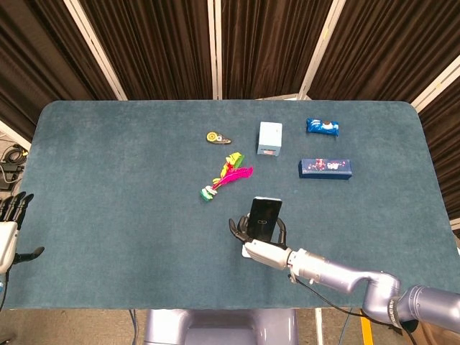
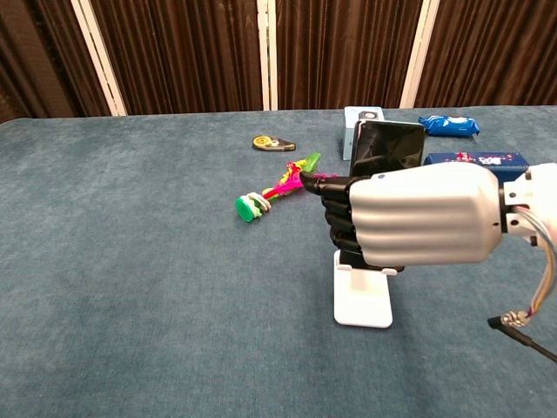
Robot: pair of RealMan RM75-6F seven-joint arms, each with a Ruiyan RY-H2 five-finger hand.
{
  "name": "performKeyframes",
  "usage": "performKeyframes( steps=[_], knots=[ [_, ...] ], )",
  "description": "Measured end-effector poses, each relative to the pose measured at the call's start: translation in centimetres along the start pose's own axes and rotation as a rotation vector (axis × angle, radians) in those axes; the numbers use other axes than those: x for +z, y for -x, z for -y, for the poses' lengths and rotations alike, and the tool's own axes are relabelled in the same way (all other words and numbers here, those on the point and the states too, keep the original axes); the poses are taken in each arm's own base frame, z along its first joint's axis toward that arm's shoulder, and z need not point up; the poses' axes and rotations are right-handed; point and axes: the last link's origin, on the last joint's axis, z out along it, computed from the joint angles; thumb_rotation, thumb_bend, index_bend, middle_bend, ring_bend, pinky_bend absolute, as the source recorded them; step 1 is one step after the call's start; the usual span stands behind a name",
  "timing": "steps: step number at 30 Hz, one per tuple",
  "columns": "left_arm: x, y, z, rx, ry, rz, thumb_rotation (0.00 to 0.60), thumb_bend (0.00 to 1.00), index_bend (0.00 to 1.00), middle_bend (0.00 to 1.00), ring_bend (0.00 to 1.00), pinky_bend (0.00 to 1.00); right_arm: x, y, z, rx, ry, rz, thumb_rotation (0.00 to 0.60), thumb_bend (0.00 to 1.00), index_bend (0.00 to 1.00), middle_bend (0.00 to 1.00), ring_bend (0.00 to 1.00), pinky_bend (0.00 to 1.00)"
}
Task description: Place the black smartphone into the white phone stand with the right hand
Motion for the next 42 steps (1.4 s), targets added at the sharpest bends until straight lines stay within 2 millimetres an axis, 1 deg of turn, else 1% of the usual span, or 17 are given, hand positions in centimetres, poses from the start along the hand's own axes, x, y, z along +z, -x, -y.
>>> performKeyframes(
  steps=[6,8,11,13,16,18,28,34,37,40,42],
  knots=[
    [0.1,0.0,0.1,-0.003,0.003,-0.002,0.600,0.00,0.00,0.00,0.00,0.00,0.2,-0.4,0.2,0.005,0.000,-0.006,0.600,0.31,0.50,0.50,0.33,0.19],
    [0.0,0.0,0.0,-0.002,0.003,-0.001,0.600,0.00,0.00,0.00,0.00,0.00,0.4,-0.6,0.1,0.011,0.005,-0.009,0.600,0.31,0.48,0.48,0.32,0.19],
    [0.0,0.0,0.1,-0.003,0.003,-0.003,0.600,0.00,0.00,0.00,0.00,0.00,0.5,-0.7,0.0,0.019,0.009,-0.005,0.600,0.30,0.37,0.40,0.27,0.19],
    [0.0,-0.1,0.1,-0.003,0.002,-0.003,0.600,0.00,0.00,0.00,0.00,0.00,0.5,-0.7,0.0,0.028,0.010,-0.003,0.600,0.30,0.29,0.31,0.20,0.18],
    [0.0,-0.1,0.1,-0.004,0.002,-0.002,0.600,0.00,0.00,0.00,0.00,0.00,0.4,-0.8,0.0,0.035,0.013,-0.002,0.600,0.29,0.23,0.25,0.14,0.17],
    [0.0,-0.1,0.1,-0.003,0.003,-0.003,0.600,0.00,0.00,0.00,0.00,0.00,0.4,-0.9,0.0,0.038,0.016,-0.001,0.600,0.29,0.21,0.23,0.13,0.16],
    [0.0,-0.1,0.1,-0.003,0.004,-0.002,0.600,0.00,0.00,0.00,0.00,0.00,0.1,-0.8,0.0,0.047,0.027,0.007,0.600,0.29,0.20,0.21,0.12,0.16],
    [0.0,0.0,0.0,-0.002,0.004,0.000,0.600,0.00,0.00,0.00,0.00,0.00,-0.5,-0.7,-0.1,0.061,0.042,0.011,0.600,0.29,0.20,0.21,0.12,0.16],
    [0.0,-0.1,0.0,-0.004,0.005,0.000,0.600,0.00,0.00,0.00,0.00,0.00,-1.2,-0.7,-0.5,0.078,0.067,0.014,0.600,0.29,0.20,0.21,0.12,0.16],
    [-0.1,-0.2,0.1,-0.010,0.004,-0.004,0.600,0.00,0.00,0.00,0.00,0.00,-2.3,-0.4,-1.0,0.111,0.110,0.019,0.600,0.29,0.20,0.19,0.12,0.16],
    [-0.2,-0.3,0.1,-0.016,0.006,-0.008,0.600,0.00,0.00,0.00,0.00,0.00,-3.4,-0.1,-1.5,0.150,0.155,0.023,0.600,0.29,0.19,0.19,0.12,0.16]
  ],
)
